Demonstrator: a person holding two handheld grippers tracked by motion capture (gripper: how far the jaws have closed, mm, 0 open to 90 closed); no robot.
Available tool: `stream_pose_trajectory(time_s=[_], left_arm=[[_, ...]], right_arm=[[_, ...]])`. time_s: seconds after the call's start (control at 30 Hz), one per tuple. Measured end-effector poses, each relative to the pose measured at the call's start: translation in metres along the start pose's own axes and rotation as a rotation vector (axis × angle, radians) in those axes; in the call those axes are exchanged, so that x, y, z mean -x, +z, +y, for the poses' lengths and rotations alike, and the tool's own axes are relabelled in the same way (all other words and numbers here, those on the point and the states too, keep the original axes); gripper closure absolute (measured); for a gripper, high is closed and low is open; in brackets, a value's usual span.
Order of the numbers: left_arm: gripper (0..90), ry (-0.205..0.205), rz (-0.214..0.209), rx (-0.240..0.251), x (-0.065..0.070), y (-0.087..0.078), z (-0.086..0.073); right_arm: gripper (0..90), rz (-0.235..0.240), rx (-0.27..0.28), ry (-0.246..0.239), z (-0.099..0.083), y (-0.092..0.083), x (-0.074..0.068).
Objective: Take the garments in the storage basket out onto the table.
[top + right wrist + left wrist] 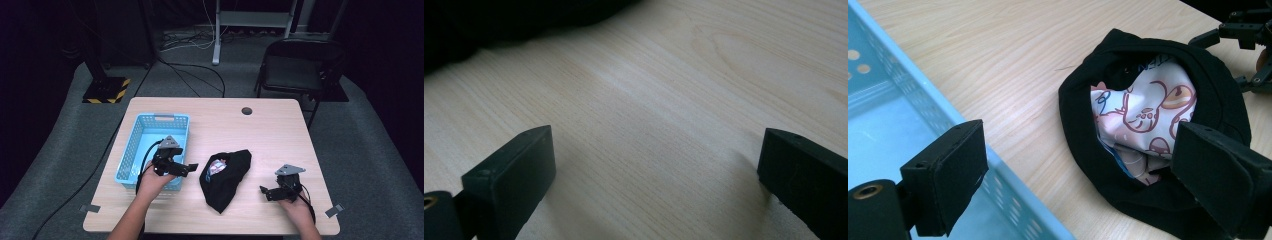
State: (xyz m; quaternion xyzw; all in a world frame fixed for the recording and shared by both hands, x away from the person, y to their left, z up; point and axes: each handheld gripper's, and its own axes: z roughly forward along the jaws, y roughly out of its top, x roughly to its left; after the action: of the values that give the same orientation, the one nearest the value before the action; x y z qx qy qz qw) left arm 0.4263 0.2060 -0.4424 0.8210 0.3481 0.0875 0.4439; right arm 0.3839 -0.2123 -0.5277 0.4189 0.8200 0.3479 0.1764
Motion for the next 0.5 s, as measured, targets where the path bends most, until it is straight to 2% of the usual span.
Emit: stream_pose_trajectory(time_s=[0.33,0.5], left_arm=[[8.1,-0.031,0.011,-0.022,-0.011,-0.004,-0.003],[8.4,-0.031,0.02,-0.029,-0.015,-0.007,-0.004]], right_arm=[[1.5,0.0,0.0,0.0,0.0,0.0,0.0],[1.5,0.0,0.0,0.0,0.0,0.0,0.0]])
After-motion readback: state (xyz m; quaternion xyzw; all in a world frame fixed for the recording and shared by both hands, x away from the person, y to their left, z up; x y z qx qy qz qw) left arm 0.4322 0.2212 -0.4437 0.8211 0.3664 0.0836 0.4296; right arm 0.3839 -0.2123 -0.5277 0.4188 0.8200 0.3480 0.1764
